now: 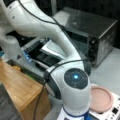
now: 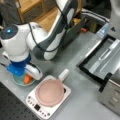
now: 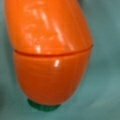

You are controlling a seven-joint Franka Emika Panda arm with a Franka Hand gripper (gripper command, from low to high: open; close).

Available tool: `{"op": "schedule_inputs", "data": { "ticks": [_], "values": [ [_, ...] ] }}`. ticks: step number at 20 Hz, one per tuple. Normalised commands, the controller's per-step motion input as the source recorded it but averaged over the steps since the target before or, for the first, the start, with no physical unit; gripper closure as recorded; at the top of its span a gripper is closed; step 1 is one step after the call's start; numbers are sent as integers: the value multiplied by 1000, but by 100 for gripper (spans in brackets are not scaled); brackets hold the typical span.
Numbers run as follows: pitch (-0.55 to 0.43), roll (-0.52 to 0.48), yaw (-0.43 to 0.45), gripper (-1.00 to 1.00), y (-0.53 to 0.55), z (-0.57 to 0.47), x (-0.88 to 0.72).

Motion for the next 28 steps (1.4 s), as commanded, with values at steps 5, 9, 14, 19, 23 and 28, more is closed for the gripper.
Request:
{"op": "schedule_inputs", "data": {
  "ticks": [5,9,14,19,23,28],
  "values": [
    [-71,18,123,100,28,-122,79],
    [-56,16,121,100,51,-152,99],
    [-11,27,137,100,69,-164,130],
    [11,21,141,100,46,-105,194],
    [42,21,139,100,-29,24,236],
    [68,14,125,100,-57,59,240]
  ]
}}
